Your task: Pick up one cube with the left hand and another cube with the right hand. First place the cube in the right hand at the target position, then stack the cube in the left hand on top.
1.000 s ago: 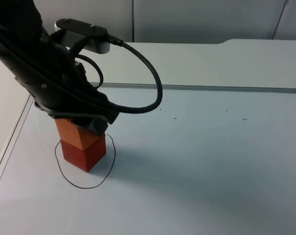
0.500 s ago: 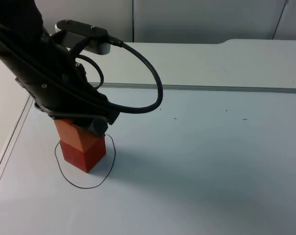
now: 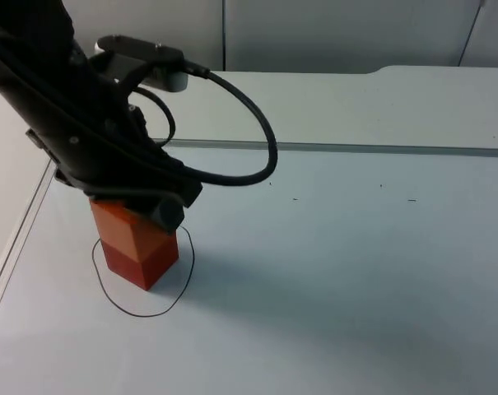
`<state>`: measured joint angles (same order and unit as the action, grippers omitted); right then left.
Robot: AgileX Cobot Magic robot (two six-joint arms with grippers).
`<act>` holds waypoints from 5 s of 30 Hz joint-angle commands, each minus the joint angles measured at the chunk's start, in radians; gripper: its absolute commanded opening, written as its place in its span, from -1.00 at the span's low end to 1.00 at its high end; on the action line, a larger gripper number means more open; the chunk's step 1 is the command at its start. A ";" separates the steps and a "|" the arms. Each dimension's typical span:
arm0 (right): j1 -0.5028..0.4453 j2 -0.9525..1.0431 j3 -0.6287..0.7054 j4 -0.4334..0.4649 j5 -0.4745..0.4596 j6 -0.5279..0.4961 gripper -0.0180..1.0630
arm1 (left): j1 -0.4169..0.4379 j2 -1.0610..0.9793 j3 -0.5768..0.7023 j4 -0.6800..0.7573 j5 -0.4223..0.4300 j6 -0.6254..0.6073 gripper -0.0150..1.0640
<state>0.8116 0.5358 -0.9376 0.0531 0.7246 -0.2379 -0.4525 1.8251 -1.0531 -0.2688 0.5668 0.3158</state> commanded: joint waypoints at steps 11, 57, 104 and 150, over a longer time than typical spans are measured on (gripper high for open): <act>-0.001 -0.002 0.007 -0.007 -0.044 0.003 0.49 | 0.003 -0.205 -0.277 -0.051 0.298 -0.002 0.16; -0.001 -0.187 0.331 0.031 -0.054 0.003 0.49 | 0.003 -1.510 0.387 -0.050 0.338 0.185 0.15; -0.001 -0.536 0.365 -0.004 0.404 0.213 0.49 | 0.003 -1.825 0.542 0.297 0.511 -0.271 0.98; -0.001 -0.536 0.428 0.001 0.354 0.238 0.98 | 0.003 -1.825 0.542 0.334 0.511 -0.324 0.98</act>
<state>0.8116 0.0047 -0.5167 0.0549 1.0912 0.0000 -0.4525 0.0040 -0.5137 0.0692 1.0899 0.0000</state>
